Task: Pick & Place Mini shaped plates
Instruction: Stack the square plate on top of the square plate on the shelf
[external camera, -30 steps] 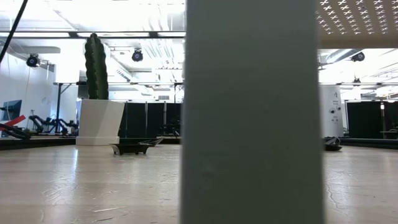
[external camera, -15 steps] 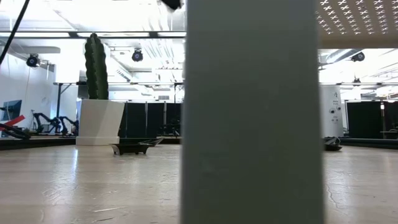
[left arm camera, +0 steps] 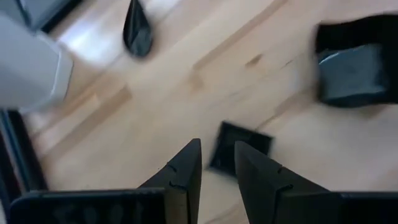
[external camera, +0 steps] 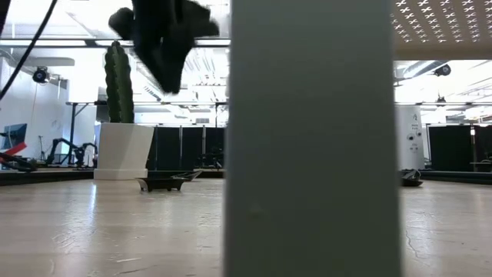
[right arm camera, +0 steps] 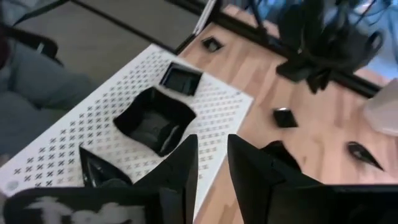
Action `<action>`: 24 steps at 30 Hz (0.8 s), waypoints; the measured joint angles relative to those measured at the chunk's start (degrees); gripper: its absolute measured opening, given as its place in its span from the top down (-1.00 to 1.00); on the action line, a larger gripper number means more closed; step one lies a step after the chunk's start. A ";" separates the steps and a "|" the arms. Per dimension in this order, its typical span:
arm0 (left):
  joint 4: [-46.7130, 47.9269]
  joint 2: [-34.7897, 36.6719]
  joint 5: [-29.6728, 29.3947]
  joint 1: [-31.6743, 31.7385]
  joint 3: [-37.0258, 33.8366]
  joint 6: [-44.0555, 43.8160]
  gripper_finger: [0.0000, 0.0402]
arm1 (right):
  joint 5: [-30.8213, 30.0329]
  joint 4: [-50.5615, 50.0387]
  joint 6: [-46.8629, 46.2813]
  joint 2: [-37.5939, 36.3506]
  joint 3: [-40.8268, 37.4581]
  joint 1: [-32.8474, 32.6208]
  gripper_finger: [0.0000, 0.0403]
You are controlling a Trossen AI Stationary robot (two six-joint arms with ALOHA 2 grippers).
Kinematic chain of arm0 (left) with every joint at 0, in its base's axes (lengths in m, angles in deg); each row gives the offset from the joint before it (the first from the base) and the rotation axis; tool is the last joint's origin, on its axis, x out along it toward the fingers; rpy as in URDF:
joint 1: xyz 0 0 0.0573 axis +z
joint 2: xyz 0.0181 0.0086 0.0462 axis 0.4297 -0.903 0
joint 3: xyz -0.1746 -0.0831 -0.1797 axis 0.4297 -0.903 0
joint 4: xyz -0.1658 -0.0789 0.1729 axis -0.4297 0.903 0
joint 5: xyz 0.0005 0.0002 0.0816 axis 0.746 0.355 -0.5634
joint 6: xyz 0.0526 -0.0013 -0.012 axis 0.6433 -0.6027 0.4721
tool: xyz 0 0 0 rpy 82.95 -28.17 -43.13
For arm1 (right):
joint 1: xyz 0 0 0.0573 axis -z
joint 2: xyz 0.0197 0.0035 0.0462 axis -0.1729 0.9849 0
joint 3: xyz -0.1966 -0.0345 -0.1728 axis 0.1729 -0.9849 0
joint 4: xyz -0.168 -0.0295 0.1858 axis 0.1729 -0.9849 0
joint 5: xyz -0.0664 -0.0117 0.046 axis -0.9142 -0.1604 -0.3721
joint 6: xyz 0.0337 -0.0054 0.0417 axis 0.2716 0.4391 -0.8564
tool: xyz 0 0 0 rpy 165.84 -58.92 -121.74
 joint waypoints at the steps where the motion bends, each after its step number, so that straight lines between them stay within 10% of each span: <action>1: -0.10 0.11 1.08 1.05 -1.19 -0.21 0.53 | -0.51 0.02 -0.25 -0.56 0.00 0.00 0.60; 24: -18.99 0.33 12.02 7.42 -9.41 2.77 0.53 | -1.25 0.07 5.92 -4.57 0.00 -0.07 0.57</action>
